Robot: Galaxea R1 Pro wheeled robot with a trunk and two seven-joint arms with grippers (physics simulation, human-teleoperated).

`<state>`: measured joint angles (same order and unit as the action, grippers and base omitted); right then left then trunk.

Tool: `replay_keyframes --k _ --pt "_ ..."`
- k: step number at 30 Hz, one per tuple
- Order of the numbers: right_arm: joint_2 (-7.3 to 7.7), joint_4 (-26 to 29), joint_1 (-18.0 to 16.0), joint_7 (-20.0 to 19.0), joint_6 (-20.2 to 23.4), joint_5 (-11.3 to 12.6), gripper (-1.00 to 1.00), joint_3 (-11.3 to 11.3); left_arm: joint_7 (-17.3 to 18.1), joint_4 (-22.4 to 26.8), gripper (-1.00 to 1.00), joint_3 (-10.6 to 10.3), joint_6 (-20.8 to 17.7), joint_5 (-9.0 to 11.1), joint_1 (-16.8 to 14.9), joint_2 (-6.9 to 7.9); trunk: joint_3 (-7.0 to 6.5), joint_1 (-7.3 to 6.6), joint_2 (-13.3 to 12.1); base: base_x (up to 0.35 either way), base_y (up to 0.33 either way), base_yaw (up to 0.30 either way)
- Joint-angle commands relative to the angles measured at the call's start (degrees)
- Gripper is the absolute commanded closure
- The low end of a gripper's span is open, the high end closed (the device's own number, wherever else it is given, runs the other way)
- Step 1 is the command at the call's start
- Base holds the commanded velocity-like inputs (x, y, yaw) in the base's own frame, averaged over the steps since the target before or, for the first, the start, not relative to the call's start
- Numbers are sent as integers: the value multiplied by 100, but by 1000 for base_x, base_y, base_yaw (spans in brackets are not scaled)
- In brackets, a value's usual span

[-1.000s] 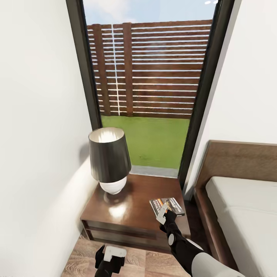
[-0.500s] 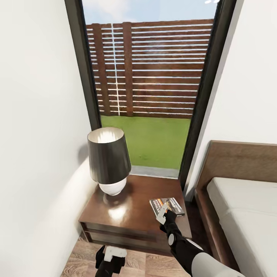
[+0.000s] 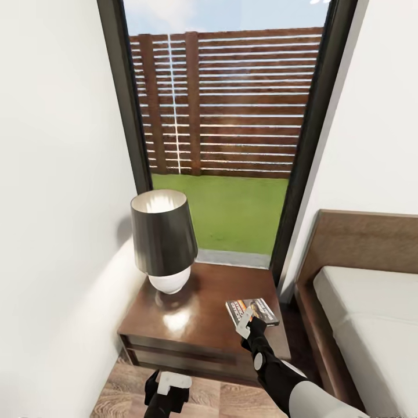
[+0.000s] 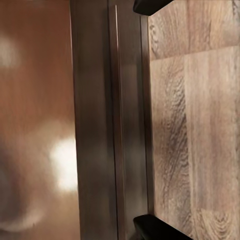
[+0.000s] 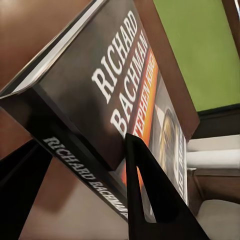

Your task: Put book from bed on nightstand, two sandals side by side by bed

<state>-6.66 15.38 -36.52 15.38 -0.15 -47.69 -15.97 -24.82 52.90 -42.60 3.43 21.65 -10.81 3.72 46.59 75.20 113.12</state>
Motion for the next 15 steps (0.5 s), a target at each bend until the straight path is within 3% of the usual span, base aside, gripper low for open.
replay_keyframes --k 1,15 --pt "-2 -8 -5 31 -2 -48 100 -2 -43 1 -100 -37 35 59 -9 7 23 22 44 0 0 0" --pt "-2 -7 -6 28 -2 -48 100 -3 -41 1 -100 -38 37 58 -9 6 275 329 605 0 0 0"
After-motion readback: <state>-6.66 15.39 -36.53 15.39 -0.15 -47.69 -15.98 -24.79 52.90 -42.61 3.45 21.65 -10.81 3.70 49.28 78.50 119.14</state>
